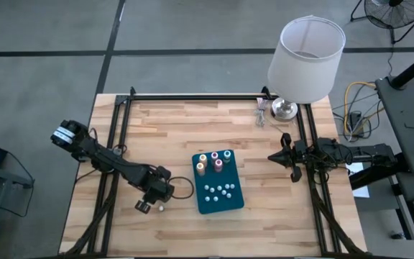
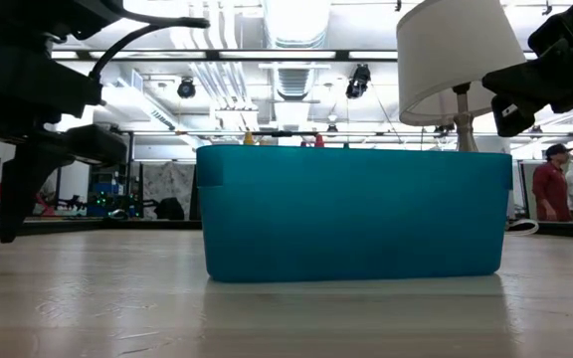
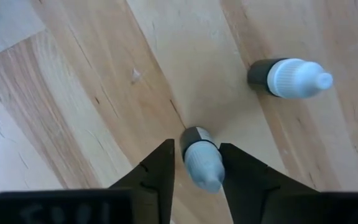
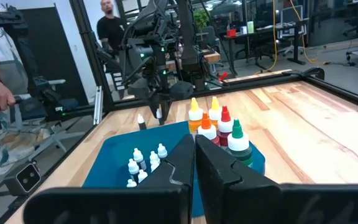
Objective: Pick & Place food coloring
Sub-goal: Put the top small black food coloring bottle into the blue bin
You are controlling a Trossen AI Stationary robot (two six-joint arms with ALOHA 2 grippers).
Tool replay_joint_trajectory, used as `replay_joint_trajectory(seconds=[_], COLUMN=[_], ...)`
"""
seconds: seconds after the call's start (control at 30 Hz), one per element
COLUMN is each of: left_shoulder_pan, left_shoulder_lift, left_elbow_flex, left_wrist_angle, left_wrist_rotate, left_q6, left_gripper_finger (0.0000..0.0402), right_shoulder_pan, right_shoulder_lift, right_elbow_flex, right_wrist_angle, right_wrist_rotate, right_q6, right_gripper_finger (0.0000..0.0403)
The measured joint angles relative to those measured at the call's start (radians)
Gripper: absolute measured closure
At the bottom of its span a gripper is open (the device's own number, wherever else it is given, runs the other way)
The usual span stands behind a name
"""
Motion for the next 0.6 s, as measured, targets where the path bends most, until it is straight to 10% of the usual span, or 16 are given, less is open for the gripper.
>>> replay_joint_trajectory(seconds=[0.6], left_shoulder_pan=[0.037], left_shoulder_lift=[0.0], left_elbow_flex=[0.061], left_wrist_angle=[-0.016], left_wrist_rotate=[0.0], left_q6=[0.033], left_gripper_finger=[0.034], right_shoulder_pan=[0.0], right_shoulder_lift=[0.0], right_elbow_flex=[0.0], right_wrist_angle=[0.0], right_wrist_rotate=[0.0], right_q6=[0.0], right_gripper_finger=[0.0394])
